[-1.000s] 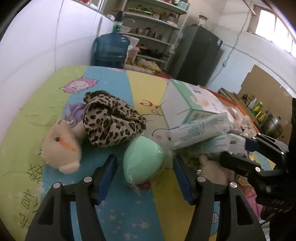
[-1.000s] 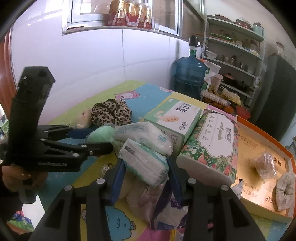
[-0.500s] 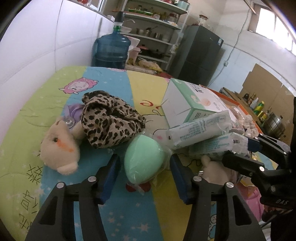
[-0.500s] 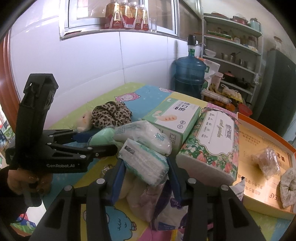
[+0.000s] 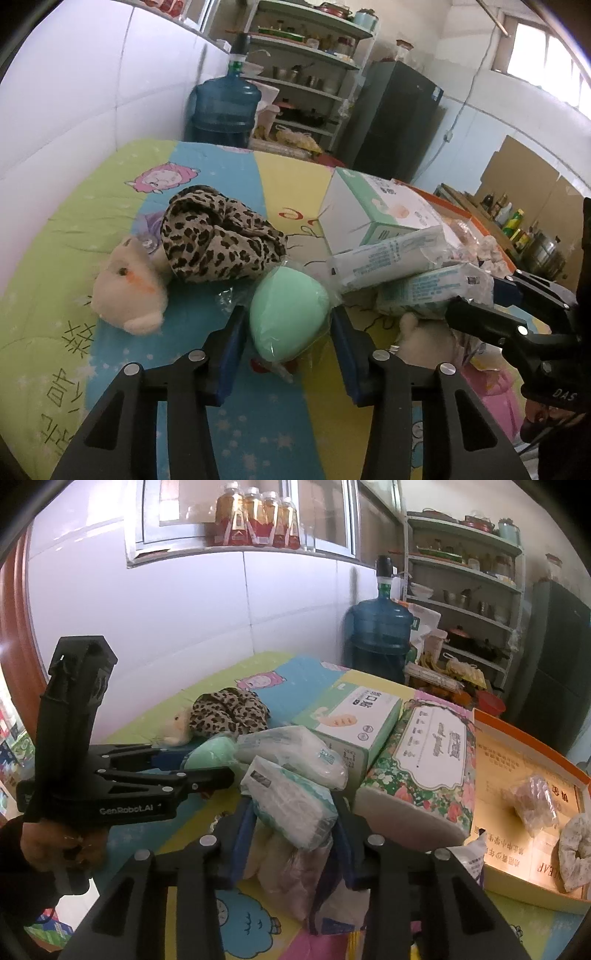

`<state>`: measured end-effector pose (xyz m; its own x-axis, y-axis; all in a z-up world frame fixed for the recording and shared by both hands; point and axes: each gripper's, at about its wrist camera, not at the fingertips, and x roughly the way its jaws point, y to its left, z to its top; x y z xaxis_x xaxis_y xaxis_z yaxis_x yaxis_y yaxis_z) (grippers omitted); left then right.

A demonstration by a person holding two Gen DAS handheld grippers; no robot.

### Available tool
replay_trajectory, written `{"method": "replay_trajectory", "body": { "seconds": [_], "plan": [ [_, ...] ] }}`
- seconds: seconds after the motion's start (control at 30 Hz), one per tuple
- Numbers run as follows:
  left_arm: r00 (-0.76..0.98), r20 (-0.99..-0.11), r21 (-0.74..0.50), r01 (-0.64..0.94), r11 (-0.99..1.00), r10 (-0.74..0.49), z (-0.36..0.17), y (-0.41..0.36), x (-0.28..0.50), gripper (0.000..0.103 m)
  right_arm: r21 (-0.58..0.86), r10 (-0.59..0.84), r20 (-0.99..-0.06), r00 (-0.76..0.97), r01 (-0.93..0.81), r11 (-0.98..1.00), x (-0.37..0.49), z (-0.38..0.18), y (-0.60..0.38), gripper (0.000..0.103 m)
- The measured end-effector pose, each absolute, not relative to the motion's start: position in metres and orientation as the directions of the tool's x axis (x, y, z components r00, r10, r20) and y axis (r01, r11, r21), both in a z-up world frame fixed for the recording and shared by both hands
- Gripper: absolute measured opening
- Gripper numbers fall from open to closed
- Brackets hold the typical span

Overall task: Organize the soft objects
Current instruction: 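Grasp the green sponge with the left tool while the right tool grasps the white tissue pack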

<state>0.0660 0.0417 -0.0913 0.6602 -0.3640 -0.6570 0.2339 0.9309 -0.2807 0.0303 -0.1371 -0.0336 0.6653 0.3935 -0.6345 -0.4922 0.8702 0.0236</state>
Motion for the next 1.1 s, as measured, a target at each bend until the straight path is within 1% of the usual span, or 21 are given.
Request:
{"method": "replay_trajectory", "body": {
  "seconds": [0.53,0.87,1.1],
  "plan": [
    [0.696,-0.607,-0.286,0.259,0.922,-0.384,-0.067,0.049,0.036,0.047,0.035,0.415,-0.586,0.696,-0.49,0.871,0.01,-0.016,-0.141,0.038],
    [0.714,-0.577,-0.275,0.289,0.917,-0.398,-0.049,0.045,0.019,0.047,0.042,0.431,-0.555,0.712,-0.493,0.869,-0.007,-0.005,-0.145,0.038],
    [0.739,-0.539,-0.258,0.313,0.914,-0.405,-0.028,0.031,0.006,0.047,0.05,0.432,-0.52,0.737,-0.479,0.876,-0.019,0.005,-0.158,0.038]
  ]
}}
